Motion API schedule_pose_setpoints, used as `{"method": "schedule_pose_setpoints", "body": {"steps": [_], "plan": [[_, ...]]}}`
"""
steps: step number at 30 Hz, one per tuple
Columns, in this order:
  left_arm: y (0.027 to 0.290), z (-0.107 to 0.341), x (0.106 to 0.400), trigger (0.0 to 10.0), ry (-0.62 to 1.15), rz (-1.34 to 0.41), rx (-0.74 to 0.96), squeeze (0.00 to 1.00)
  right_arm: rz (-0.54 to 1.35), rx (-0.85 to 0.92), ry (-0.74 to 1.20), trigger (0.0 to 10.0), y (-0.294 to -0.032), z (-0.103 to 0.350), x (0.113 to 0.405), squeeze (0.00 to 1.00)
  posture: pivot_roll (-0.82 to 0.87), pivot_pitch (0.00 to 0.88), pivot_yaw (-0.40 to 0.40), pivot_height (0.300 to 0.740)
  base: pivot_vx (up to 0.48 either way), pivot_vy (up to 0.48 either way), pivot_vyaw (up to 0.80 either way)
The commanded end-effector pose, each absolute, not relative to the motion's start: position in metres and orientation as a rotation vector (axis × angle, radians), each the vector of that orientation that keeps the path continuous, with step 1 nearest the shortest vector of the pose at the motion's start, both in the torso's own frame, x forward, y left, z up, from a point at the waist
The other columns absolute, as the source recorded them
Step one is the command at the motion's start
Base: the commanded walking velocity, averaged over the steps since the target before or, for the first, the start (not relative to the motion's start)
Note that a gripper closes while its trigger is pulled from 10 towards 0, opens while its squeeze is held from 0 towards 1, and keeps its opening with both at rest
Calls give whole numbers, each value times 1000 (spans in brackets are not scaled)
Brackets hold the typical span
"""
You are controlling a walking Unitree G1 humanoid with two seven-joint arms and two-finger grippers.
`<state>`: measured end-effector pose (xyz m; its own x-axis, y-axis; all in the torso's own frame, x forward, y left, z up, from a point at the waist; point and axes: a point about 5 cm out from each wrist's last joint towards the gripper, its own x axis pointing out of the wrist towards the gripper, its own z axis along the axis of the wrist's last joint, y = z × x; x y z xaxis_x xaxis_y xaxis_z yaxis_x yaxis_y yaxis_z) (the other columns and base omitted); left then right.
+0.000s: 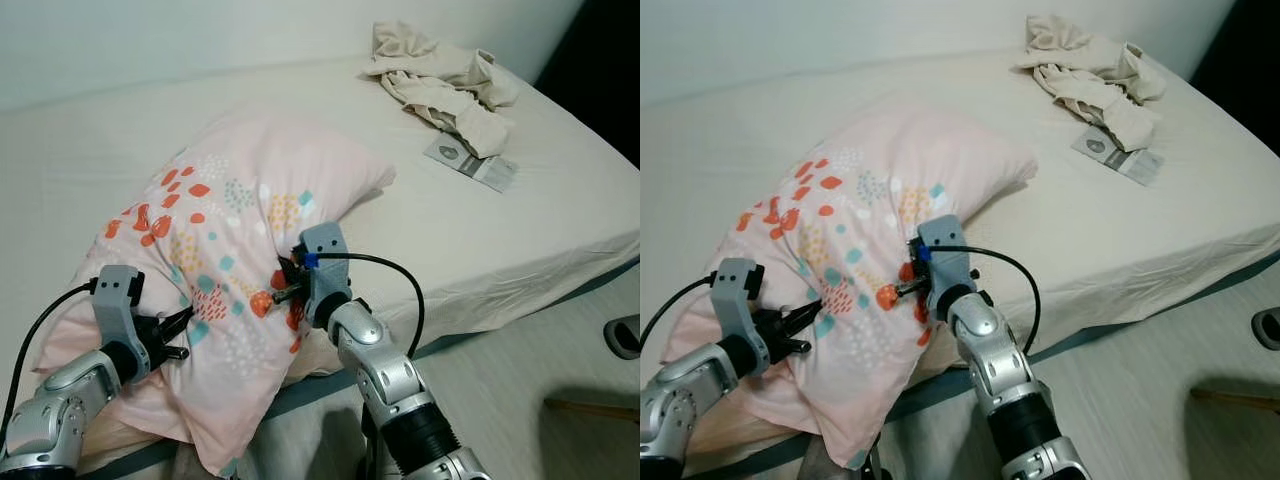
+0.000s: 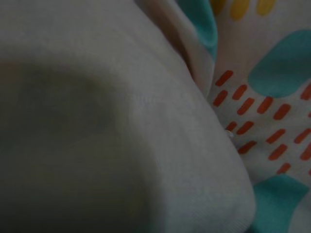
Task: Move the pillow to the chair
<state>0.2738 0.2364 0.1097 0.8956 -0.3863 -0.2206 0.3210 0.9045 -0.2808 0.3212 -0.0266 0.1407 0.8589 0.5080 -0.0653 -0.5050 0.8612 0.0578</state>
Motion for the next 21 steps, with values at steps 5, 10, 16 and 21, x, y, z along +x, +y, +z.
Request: {"method": "schedule_pose_setpoints", "body": {"steps": [5, 10, 16, 21], "plan": [[229, 107, 275, 0, 277, -401, -235, 0, 567, 159, 136, 10000, -7, 141, 306, 1000, -26, 211, -54, 590, 0, 0, 0], [230, 107, 275, 0, 279, -400, -222, 0, 434, 128, 130, 10000, -51, 135, 315, 0, -28, 210, -56, 590, 0, 0, 0], [234, 107, 276, 39, 272, -383, -212, 118, 153, 29, 204, 10000, -130, 110, 318, 0, -38, 194, -60, 590, 0, 0, 0], [245, 104, 270, 10000, 295, -359, -191, 1000, -70, -75, 232, 10000, -194, 91, 303, 0, -37, 183, -64, 590, 0, 0, 0]]}}
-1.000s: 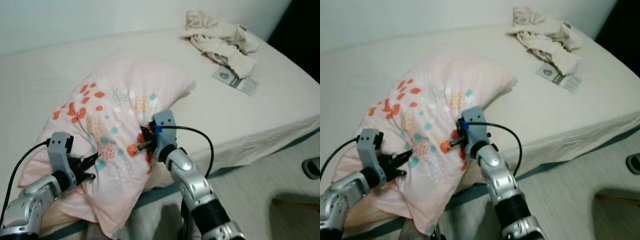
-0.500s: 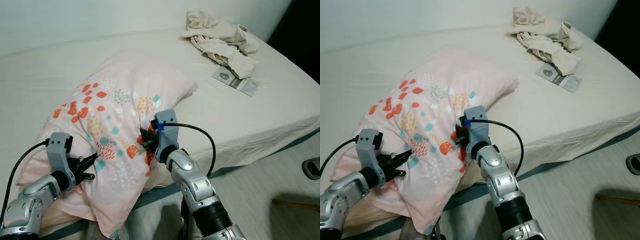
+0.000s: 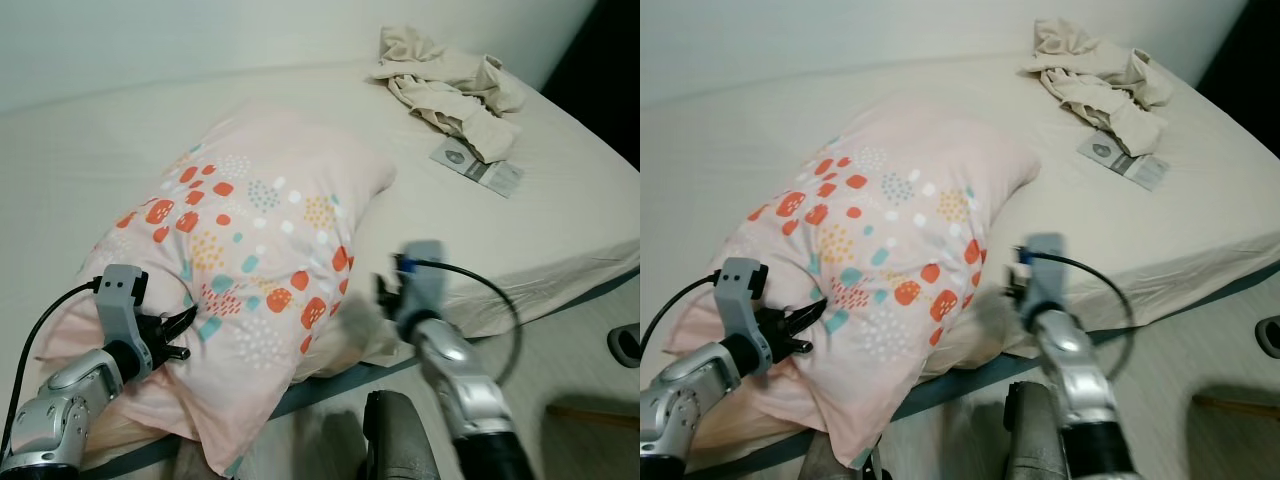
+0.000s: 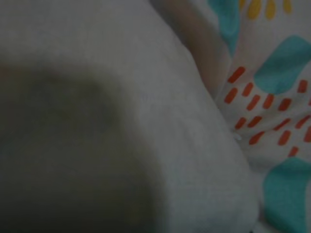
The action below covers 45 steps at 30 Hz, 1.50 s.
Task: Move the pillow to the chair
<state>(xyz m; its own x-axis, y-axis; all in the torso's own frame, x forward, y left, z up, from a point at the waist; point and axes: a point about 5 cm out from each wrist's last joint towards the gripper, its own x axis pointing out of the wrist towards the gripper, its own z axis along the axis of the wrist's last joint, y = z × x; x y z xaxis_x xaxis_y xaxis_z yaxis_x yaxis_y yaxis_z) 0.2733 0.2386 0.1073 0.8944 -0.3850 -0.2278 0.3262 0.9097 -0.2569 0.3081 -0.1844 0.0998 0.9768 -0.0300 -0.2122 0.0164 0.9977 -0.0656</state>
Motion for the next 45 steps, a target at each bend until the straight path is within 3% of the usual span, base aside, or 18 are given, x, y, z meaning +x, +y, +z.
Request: {"method": "schedule_pose_setpoints", "body": {"steps": [1, 7, 13, 17, 18, 19, 25, 26, 31, 32, 35, 36, 37, 41, 42, 43, 45], "plan": [[245, 104, 270, 10000, 295, -359, -191, 1000, -70, -75, 232, 10000, -194, 91, 303, 0, -37, 183, -64, 590, 0, 0, 0], [276, 105, 261, 10000, 323, -281, -140, 1000, -224, -105, 284, 10000, -241, 73, 279, 0, -33, 156, -77, 590, 0, 0, 0], [294, 112, 255, 10000, 336, -257, -94, 1000, -265, -89, 316, 10000, -249, 65, 274, 0, -28, 152, -80, 590, 0, 0, 0], [308, 108, 236, 10000, 426, -301, -93, 1000, -267, -80, 317, 10000, -247, 62, 275, 0, -20, 143, -72, 590, 0, 0, 0], [310, 106, 226, 10000, 476, -346, -88, 114, -262, -79, 319, 10000, -246, 61, 275, 0, -12, 140, -75, 590, 0, 0, 0], [311, 104, 216, 10000, 528, -397, -82, 0, -259, -75, 324, 10000, -246, 59, 275, 0, -8, 138, -77, 590, 0, 0, 0], [322, 103, 193, 10000, 629, -437, -14, 0, -251, -71, 334, 10000, -245, 56, 275, 0, -8, 135, -80, 590, 0, 0, 0], [326, 103, 186, 10000, 675, -449, -8, 1000, -254, -73, 337, 10000, -246, 55, 274, 0, -6, 131, -83, 590, 0, 0, 0], [336, 110, 165, 10000, 785, -486, 43, 1000, -260, -80, 342, 10000, -251, 54, 273, 0, -1, 128, -86, 590, 0, 0, 0], [342, 112, 160, 10000, 819, -471, 88, 0, -265, -81, 343, 10000, -253, 54, 273, 0, 1, 124, -90, 590, 0, 0, 0], [357, 120, 155, 10000, 875, -413, 229, 0, -282, -86, 335, 10000, -259, 55, 274, 0, 4, 119, -97, 590, 0, 0, 0], [355, 140, 174, 10000, 683, -357, 164, 0, -302, -84, 307, 10000, -266, 61, 278, 0, 5, 119, -98, 590, 0, 0, 0], [355, 140, 174, 10000, 683, -357, 164, 0, -302, -84, 307, 10000, -266, 61, 278, 0, 5, 119, -98, 590, 0, 0, 0], [336, 190, 212, 10000, 217, -356, -93, 0, -342, -65, 254, 10000, -277, 73, 289, 0, 4, 119, -98, 590, 0, 0, 0], [323, 207, 230, 10000, 28, -345, -137, 0, -350, -63, 233, 10000, -281, 80, 296, 0, 3, 122, -100, 590, 0, 0, 0], [323, 207, 230, 10000, 28, -345, -137, 0, -350, -63, 233, 10000, -281, 80, 296, 0, 3, 122, -100, 590, 0, 0, 0], [296, 214, 251, 10000, -78, -360, -197, 0, -352, -63, 220, 10000, -282, 86, 303, 0, 2, 124, -101, 590, 0, 0, 0]]}}
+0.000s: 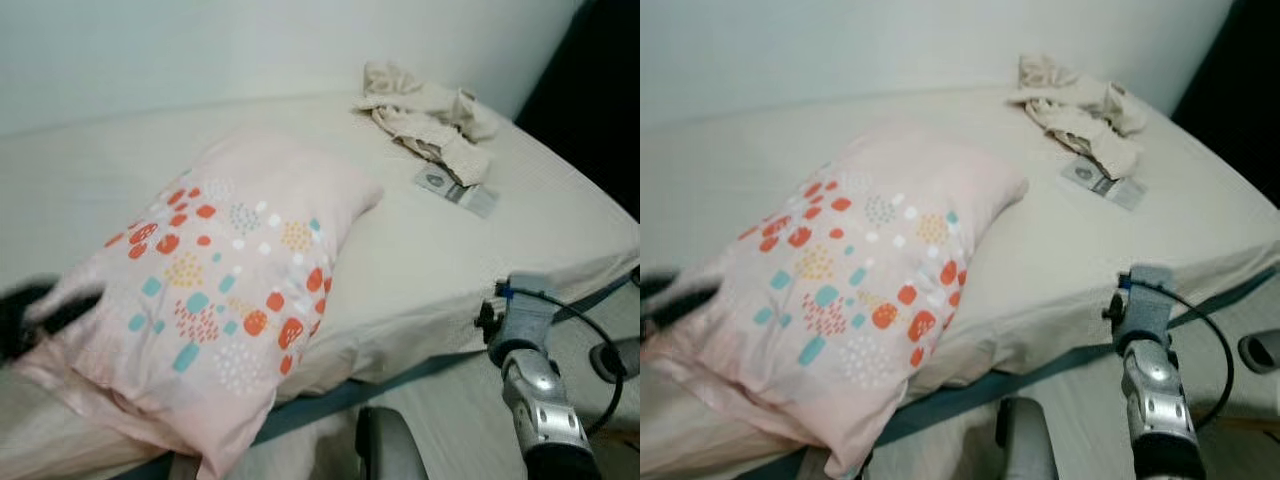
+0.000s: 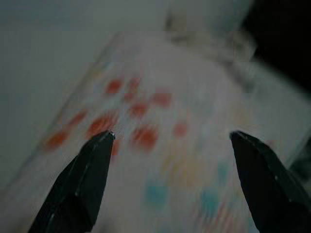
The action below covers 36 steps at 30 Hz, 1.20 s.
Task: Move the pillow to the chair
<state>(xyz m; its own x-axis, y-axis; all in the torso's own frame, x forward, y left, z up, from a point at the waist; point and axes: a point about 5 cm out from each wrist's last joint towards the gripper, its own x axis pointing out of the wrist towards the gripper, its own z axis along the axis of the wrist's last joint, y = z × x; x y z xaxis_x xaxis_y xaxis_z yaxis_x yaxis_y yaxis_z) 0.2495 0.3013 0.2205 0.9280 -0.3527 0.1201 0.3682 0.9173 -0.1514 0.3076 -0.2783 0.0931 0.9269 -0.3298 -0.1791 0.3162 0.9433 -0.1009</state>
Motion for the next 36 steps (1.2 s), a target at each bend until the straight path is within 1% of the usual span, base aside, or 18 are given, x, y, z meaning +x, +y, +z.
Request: {"method": "schedule_pose_setpoints", "body": {"steps": [1, 3, 4, 5, 6, 7, 8, 11, 14, 17, 20, 24, 26, 29, 30, 31, 32, 36], "plan": [[296, 214, 251, 10000, -78, -360, -197, 0, -352, -63, 220, 10000, -282, 86, 303, 0, 2, 124, -101, 590, 0, 0, 0], [246, 203, 274, 10000, -58, -467, -146, 0, -335, -55, 210, 10000, -276, 89, 312, 0, -2, 129, -100, 590, 0, 0, 0], [246, 203, 274, 10000, -58, -467, -146, 0, -335, -55, 210, 10000, -276, 89, 312, 0, -2, 129, -100, 590, 0, 0, 0], [186, 172, 297, 10000, 42, -560, 36, 0, -299, -56, 213, 10000, -263, 89, 320, 0, -13, 133, -88, 590, 0, 0, 0], [165, 157, 304, 10000, 81, -587, 122, 0, -289, -59, 219, 10000, -258, 87, 323, 0, -19, 134, -82, 590, 0, 0, 0], [165, 157, 304, 10000, 81, -587, 122, 0, -289, -59, 219, 10000, -258, 87, 323, 0, -19, 134, -82, 590, 0, 0, 0], [144, 138, 313, 10000, 121, -594, 253, 0, -283, -55, 228, 10000, -252, 86, 327, 0, -28, 136, -72, 590, 0, 0, 0], [141, 134, 318, 10000, 139, -576, 237, 0, -286, -39, 231, 10000, -249, 85, 330, 0, -43, 141, -50, 590, 0, 0, 0], [153, 134, 326, 10000, 132, -462, 238, 0, -228, 68, 205, 10000, -239, 89, 342, 0, -51, 160, -23, 590, 0, 0, 0], [179, 140, 331, 10000, 91, -284, 198, 0, -191, 38, 209, 10000, -234, 96, 355, 0, -37, 193, -17, 590, 0, 0, 0], [195, 142, 330, 10000, 59, -206, 194, 0, -160, 42, 207, 10000, -228, 104, 363, 0, -32, 201, -21, 590, 0, 0, 0], [236, 158, 309, 10000, -33, -129, 112, 0, -41, 302, 232, 10000, -209, 118, 379, 0, 29, 258, -69, 590, 0, 0, 0], [244, 160, 304, 10000, -38, -106, 116, 0, -14, 332, 235, 10000, -205, 120, 382, 0, 34, 262, -73, 590, 0, 0, 0], [273, 160, 285, 10000, -17, -10, 146, 0, 107, 383, 242, 10000, -180, 126, 388, 0, 58, 283, -96, 590, 0, 0, 0], [297, 161, 268, 10000, -7, 80, 165, 0, 227, 402, 251, 10000, -154, 130, 391, 0, 66, 288, -105, 590, 0, 0, 0], [297, 161, 268, 10000, -7, 80, 165, 0, 227, 402, 251, 10000, -154, 130, 391, 0, 66, 288, -105, 590, 0, 0, 0], [312, 165, 256, 10000, -17, 138, 169, 0, 312, 402, 261, 10000, -134, 132, 392, 0, 79, 299, -119, 590, 0, 0, 0], [330, 173, 239, 10000, -46, 224, 175, 0, 410, 422, 283, 10000, -108, 130, 389, 0, 93, 306, -132, 590, 0, 0, 0]]}}
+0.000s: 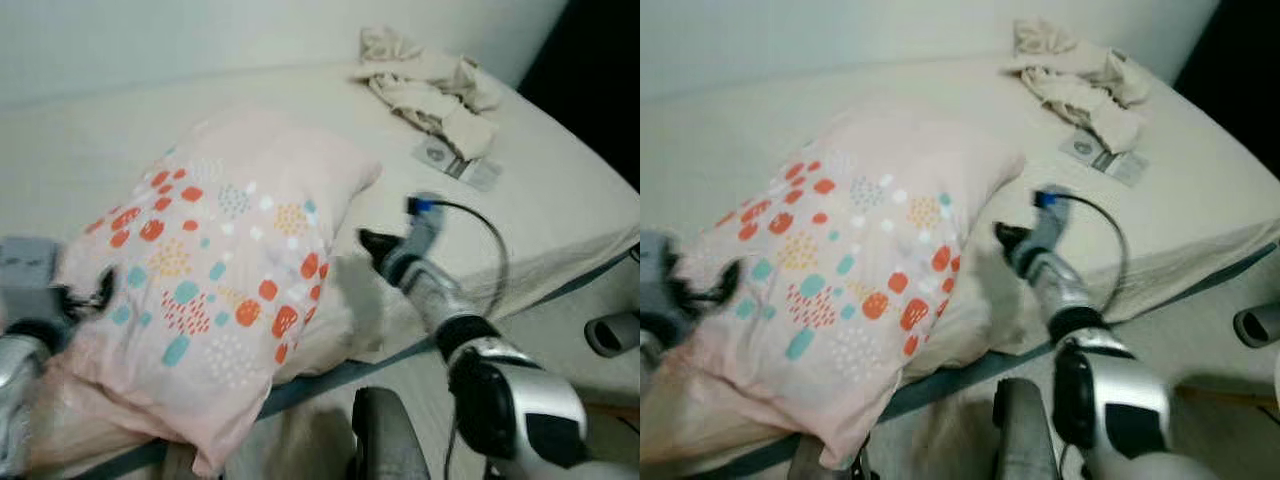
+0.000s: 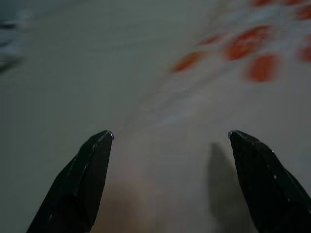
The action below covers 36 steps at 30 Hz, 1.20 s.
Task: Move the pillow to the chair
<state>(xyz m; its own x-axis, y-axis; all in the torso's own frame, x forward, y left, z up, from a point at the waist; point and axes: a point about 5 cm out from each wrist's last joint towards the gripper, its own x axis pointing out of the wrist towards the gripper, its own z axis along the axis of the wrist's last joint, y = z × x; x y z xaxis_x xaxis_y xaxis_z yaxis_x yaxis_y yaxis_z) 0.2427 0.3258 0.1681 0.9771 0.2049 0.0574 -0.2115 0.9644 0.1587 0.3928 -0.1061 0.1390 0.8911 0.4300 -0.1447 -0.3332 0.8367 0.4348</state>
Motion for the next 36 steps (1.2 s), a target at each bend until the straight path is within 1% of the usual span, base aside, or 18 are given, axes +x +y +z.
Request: {"method": "schedule_pose_setpoints", "body": {"steps": [1, 2, 3, 5, 8, 11, 12, 13, 14, 15, 19, 33, 34, 35, 36], "plan": [[333, 174, 235, 10000, -51, 237, 173, 0, 428, 436, 288, 10000, -104, 130, 389, 0, 93, 306, -132, 590, 0, 0, 0], [338, 177, 230, 10000, -59, 255, 175, 0, 460, 456, 302, 10000, -97, 129, 387, 0, 112, 312, -146, 590, 0, 0, 0], [338, 177, 230, 10000, -59, 255, 175, 0, 460, 456, 302, 10000, -97, 129, 387, 0, 112, 312, -146, 590, 0, 0, 0], [344, 180, 222, 10000, -59, 277, 181, 0, 492, 461, 328, 10000, -89, 126, 385, 0, 123, 314, -154, 590, 0, 0, 0], [346, 181, 219, 10000, -56, 290, 176, 0, 485, 447, 343, 10000, -87, 123, 384, 0, 124, 314, -154, 590, 0, 0, 0], [346, 182, 219, 10000, -55, 292, 170, 0, 447, 467, 337, 10000, -91, 123, 385, 0, 123, 312, -149, 590, 0, 0, 0], [345, 182, 219, 10000, -56, 289, 163, 0, 400, 477, 323, 3686, -99, 124, 387, 0, 121, 312, -145, 590, 0, 0, 0], [345, 182, 219, 10000, -56, 289, 163, 0, 400, 477, 323, 3686, -99, 124, 387, 0, 121, 312, -145, 590, 0, 0, 0], [344, 182, 220, 10000, -56, 287, 160, 0, 367, 487, 312, 0, -105, 125, 388, 0, 121, 312, -145, 590, 0, 0, 0], [344, 182, 220, 10000, -56, 287, 160, 0, 367, 487, 312, 0, -105, 125, 388, 0, 121, 312, -145, 590, 0, 0, 0], [343, 182, 226, 10000, -58, 281, 150, 0, 313, 470, 277, 0, -120, 129, 391, 0, 106, 305, -129, 590, 0, 0, 0], [348, 184, 232, 10000, -54, 292, 148, 0, 238, 431, 238, 0, -131, 131, 393, 0, 102, 296, -117, 590, 0, 0, 0], [349, 184, 233, 10000, -56, 293, 149, 0, 239, 436, 229, 784, -131, 133, 394, 0, 102, 296, -117, 590, 0, 0, 0], [349, 185, 233, 10000, -59, 292, 149, 0, 270, 465, 203, 3961, -130, 138, 395, 0, 106, 294, -118, 590, 0, 0, 0], [349, 186, 232, 10000, -61, 292, 149, 0, 299, 486, 182, 10000, -128, 142, 396, 0, 106, 294, -118, 590, 0, 0, 0]]}}
